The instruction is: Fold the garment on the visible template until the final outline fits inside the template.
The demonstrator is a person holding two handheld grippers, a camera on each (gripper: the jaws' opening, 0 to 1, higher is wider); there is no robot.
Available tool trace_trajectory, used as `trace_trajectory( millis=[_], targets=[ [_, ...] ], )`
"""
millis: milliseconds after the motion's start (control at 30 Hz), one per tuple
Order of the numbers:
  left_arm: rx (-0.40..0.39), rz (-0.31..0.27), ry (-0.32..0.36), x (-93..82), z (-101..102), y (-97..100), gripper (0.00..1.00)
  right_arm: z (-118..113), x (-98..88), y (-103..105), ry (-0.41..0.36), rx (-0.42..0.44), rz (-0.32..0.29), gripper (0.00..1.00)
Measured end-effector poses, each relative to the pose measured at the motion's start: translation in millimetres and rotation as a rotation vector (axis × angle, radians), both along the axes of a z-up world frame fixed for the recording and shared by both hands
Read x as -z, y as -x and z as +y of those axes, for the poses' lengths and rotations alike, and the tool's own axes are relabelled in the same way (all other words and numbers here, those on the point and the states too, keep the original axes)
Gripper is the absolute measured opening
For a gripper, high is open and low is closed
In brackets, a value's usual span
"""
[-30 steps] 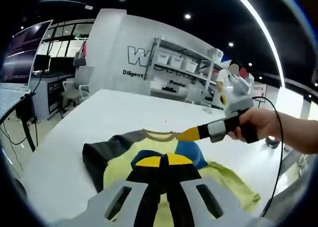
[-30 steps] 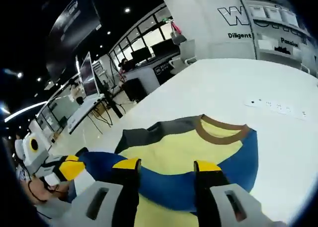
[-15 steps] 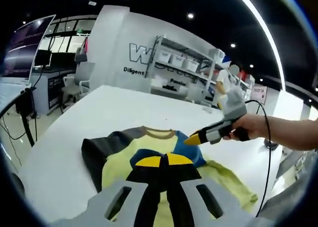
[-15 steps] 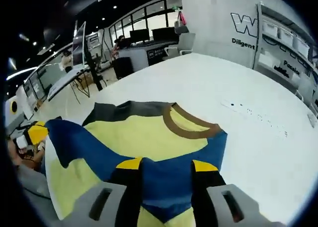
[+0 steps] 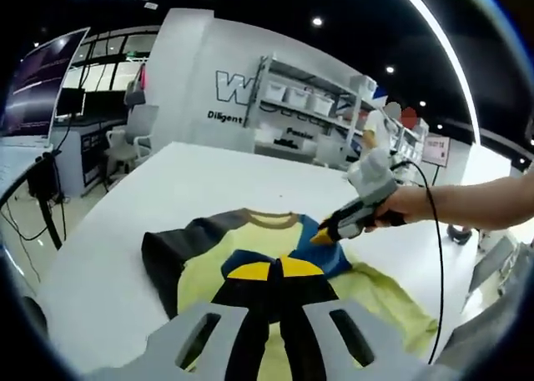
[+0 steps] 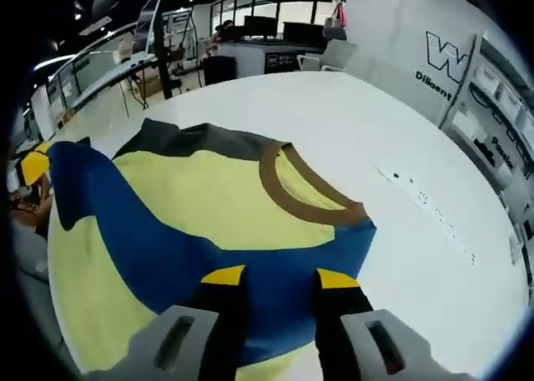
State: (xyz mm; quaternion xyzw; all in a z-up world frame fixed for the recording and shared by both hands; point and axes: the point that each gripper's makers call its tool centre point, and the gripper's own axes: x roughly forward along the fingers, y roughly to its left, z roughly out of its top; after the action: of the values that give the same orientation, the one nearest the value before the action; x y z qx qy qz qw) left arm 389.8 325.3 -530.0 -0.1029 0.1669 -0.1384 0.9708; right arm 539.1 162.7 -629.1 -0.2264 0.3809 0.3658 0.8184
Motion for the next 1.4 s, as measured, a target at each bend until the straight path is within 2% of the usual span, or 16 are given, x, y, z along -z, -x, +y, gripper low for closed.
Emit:
trace_trajectory(
  millis=[133,200,267,467,667,767,833,967,1033,1167,1333,1367,1400],
  targets=[
    [-0.013,0.014,0.039,1.9,1,0.5,0.0,-5,4.7,-5,0.02,0.007,0.019,0.2],
    [-0.01,0.017,0.011,3.4,1,2.0,0.0,-7,7.9,-5,0.036,-0.004,0.022,0.18],
    [-0.002,0.013,0.013,2.3,-1,1.9,0.0,-7,9.9,-5,0.051,-0.014,0.022,0.17],
    [0.008,0.018,0.026,3.2,-4,2.0,0.0,-4,14.9,-1,0.029,-0.016,0.076,0.08],
    [-0.01,0.031,0.057,5.6,1,2.1,0.0,-3,15.0,-1,0.024,-0.017,0.071,0.08],
    [-0.008,0.031,0.058,5.5,0,1.9,0.0,-5,15.2,-2,0.01,-0.013,0.074,0.0],
    [0.001,0.033,0.051,5.9,-3,2.2,0.0,-10,15.3,-8,0.034,0.012,0.051,0.0],
    [0.005,0.039,0.046,7.0,-4,1.5,0.0,-11,15.7,-11,0.07,-0.044,0.017,0.0],
    [0.003,0.039,0.044,7.0,-3,0.7,0.0,-11,15.0,-11,0.07,-0.041,0.004,0.0],
    [-0.005,0.039,0.032,6.7,0,0.7,0.0,-17,9.4,-15,-0.016,0.042,-0.016,0.0],
    [-0.002,0.042,0.019,5.8,2,0.0,0.0,-29,-6.4,-21,-0.061,0.096,-0.06,0.0],
    [0.032,0.078,0.065,8.4,-3,2.7,0.0,-31,-7.5,-21,-0.057,0.094,-0.062,0.0],
    [0.063,0.102,0.05,10.9,-3,2.7,0.0,-31,-9.8,-21,-0.051,0.092,-0.071,0.0]
  ],
)
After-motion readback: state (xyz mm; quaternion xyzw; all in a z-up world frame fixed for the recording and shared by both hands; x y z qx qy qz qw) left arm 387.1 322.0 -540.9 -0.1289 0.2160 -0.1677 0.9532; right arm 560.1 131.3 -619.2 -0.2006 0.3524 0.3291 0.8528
